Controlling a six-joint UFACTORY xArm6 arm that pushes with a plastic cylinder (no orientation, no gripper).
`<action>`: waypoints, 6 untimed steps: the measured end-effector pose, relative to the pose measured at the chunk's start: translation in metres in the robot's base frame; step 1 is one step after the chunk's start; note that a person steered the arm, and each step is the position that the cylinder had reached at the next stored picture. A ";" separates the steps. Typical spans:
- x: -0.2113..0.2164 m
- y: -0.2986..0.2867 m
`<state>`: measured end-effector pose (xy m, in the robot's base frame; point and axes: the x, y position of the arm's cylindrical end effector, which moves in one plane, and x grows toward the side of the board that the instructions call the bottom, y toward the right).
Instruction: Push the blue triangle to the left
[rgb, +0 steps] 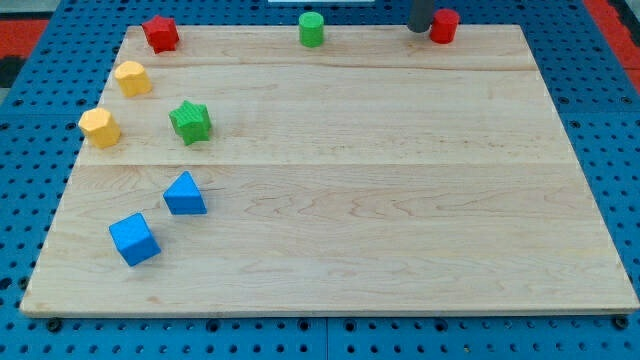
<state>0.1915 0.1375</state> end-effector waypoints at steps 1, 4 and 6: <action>0.043 -0.001; 0.112 -0.002; 0.112 -0.002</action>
